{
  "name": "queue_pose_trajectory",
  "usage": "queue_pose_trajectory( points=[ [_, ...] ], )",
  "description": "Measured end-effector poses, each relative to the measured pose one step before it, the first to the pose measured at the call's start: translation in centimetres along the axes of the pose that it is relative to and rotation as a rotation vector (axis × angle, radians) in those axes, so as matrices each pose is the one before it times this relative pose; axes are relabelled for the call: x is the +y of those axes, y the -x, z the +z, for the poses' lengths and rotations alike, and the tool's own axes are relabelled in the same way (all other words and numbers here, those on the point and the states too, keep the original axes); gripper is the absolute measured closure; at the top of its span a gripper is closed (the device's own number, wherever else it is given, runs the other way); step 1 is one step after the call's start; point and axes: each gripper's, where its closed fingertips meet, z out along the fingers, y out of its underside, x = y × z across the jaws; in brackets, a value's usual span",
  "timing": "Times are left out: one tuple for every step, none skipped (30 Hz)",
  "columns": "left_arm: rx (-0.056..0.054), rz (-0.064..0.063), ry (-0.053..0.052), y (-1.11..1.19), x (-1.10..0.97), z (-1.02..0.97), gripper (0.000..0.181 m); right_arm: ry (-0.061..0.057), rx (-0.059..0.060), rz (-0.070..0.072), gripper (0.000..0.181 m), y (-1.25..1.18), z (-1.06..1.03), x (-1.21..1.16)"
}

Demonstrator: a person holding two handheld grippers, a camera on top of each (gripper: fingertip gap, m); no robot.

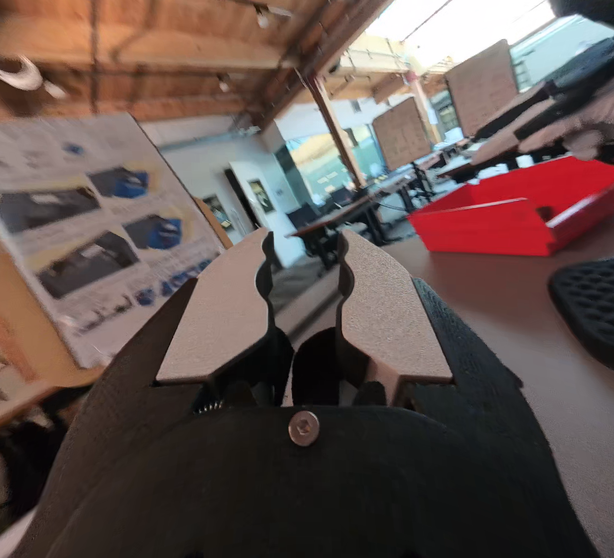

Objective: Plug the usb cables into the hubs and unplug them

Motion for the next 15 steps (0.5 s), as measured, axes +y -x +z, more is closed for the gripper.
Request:
queue_pose_trajectory(
  points=[
    [-0.0536, 0.0799, -0.0344, 0.569, -1.599, -0.550, 0.144, -0.0160, -0.0227, -0.0013, 0.117, 0.595, -0.019, -0.370],
    [-0.0536, 0.0999, -0.0508, 0.592, -1.888, -0.601, 0.137, -0.0231, -0.0315, -0.0045, 0.116, 0.748, -0.048, -0.502],
    [-0.0413, 0.0712, -0.0449, 0.551, -1.831, -0.628, 0.132, -0.0323, -0.0443, -0.0062, 0.116, 1.008, -0.075, -0.666],
    [-0.0008, 0.0094, -0.0242, 0.163, -1.465, -0.605, 0.133, -0.0414, -0.0668, -0.0032, 0.116, 1.425, -0.093, -0.848],
    [0.0625, -0.0368, -0.0124, -0.657, -1.132, -0.617, 0.150, -0.0539, -0.0904, 0.0012, 0.117, 1.931, -0.102, -1.107],
    [0.1029, -0.0715, -0.0095, -1.306, -0.931, -0.687, 0.176, -0.0676, -0.1081, 0.0011, 0.119, 2.374, -0.047, -1.353],
    [0.0541, -0.1129, -0.0402, -0.868, -1.131, -0.561, 0.181, -0.0785, -0.1212, -0.0037, 0.125, 2.808, 0.110, -1.512],
    [0.0496, -0.1145, -0.0684, -0.973, -1.280, -0.491, 0.181, -0.0774, -0.1222, -0.0032, 0.132, 2.998, 0.409, -1.465],
    [0.0520, -0.1061, -0.0667, -1.121, -1.117, -0.420, 0.181, -0.0659, -0.1135, 0.0026, 0.140, 2.941, 0.758, -1.262],
    [0.0479, -0.1038, -0.0571, -1.164, -0.866, -0.330, 0.178, -0.0511, -0.0963, 0.0156, 0.145, 2.669, 1.091, -0.966],
    [0.0341, -0.1096, -0.0454, -1.018, -0.584, -0.145, 0.163, -0.0418, -0.0854, 0.0282, 0.151, 2.445, 1.303, -0.691],
    [0.0431, -0.1090, -0.0333, -1.112, -0.293, -0.075, 0.154, -0.0336, -0.0877, 0.0307, 0.153, 2.399, 1.376, -0.392],
    [0.0530, -0.0964, -0.0410, -1.201, -0.258, -0.030, 0.149, -0.0249, -0.0824, 0.0259, 0.155, 2.218, 1.368, -0.140],
    [0.0414, -0.0713, -0.0620, -1.021, -0.398, -0.034, 0.144, -0.0219, -0.0557, 0.0213, 0.156, 1.730, 1.284, -0.022],
    [0.0252, -0.0535, -0.0647, -0.757, -0.408, -0.044, 0.142, -0.0153, -0.0451, 0.0178, 0.157, 1.445, 1.095, 0.063]
  ],
)
